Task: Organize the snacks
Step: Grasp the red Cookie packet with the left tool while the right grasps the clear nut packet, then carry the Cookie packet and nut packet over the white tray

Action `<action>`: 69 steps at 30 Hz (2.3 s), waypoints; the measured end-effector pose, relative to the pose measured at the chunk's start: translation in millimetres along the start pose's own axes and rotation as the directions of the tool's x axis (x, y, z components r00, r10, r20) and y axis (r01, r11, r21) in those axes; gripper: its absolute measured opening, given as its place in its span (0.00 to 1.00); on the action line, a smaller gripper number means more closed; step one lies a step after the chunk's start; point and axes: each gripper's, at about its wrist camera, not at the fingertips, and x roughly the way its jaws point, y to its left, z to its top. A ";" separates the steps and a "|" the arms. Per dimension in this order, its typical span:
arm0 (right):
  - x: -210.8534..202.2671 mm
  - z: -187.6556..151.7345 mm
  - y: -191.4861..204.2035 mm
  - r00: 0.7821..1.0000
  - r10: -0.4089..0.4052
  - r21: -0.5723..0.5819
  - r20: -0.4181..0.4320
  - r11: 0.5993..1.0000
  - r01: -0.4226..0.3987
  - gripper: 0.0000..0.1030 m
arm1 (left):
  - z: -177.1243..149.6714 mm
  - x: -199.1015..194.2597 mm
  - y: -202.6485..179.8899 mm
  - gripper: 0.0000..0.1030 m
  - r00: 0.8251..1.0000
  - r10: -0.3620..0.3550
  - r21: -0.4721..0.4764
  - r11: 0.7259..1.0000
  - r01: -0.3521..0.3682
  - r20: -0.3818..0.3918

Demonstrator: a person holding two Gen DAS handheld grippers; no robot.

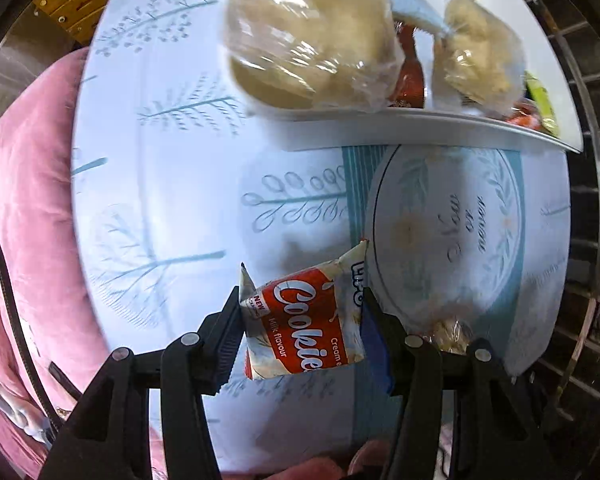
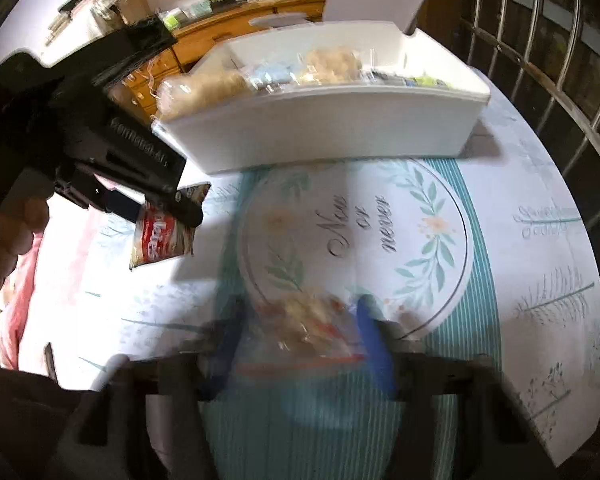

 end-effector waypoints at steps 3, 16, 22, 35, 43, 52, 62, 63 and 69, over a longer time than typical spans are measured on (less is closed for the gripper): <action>-6.9 4.8 2.8 1.000 -0.021 0.034 -0.005 0.999 0.021 0.01 | -11.2 -15.8 4.8 0.52 1.000 -0.001 0.011 1.000 0.001 0.010; 15.0 -2.2 -30.2 0.989 0.011 0.295 -0.146 0.955 0.033 0.09 | -51.2 -46.1 46.0 0.52 0.999 -0.047 0.007 0.999 0.046 0.028; 27.8 -12.7 -43.9 0.973 0.067 0.417 -0.222 0.908 0.032 0.37 | -61.6 -53.0 45.1 0.52 0.997 -0.068 0.020 0.998 0.067 0.027; 51.2 -7.8 -25.1 0.938 0.031 0.404 -0.344 0.907 0.119 0.59 | -69.7 -54.3 51.4 0.52 0.996 -0.088 -0.002 0.996 0.088 0.023; 60.1 -0.3 -7.5 0.918 -0.026 0.315 -0.396 0.935 0.163 0.59 | -71.1 -56.8 61.0 0.52 0.996 -0.087 -0.024 0.996 0.087 0.030; 61.9 3.7 -10.8 0.914 0.005 0.349 -0.407 0.925 0.150 0.51 | -71.2 -63.1 58.7 0.52 0.995 -0.091 -0.007 0.996 0.091 0.040; 54.2 2.1 -29.3 0.922 0.063 0.410 -0.381 0.906 0.107 0.48 | -62.0 -89.1 49.9 0.52 0.991 -0.094 0.035 0.995 0.091 0.094; 52.5 1.7 -32.6 0.923 0.071 0.417 -0.378 0.903 0.101 0.48 | -60.2 -92.3 48.2 0.52 0.991 -0.094 0.042 0.995 0.090 0.100; 34.2 8.3 -41.5 0.937 0.101 0.450 -0.336 0.891 0.066 0.48 | -43.5 -112.8 35.8 0.52 0.984 -0.107 0.071 0.993 0.098 0.143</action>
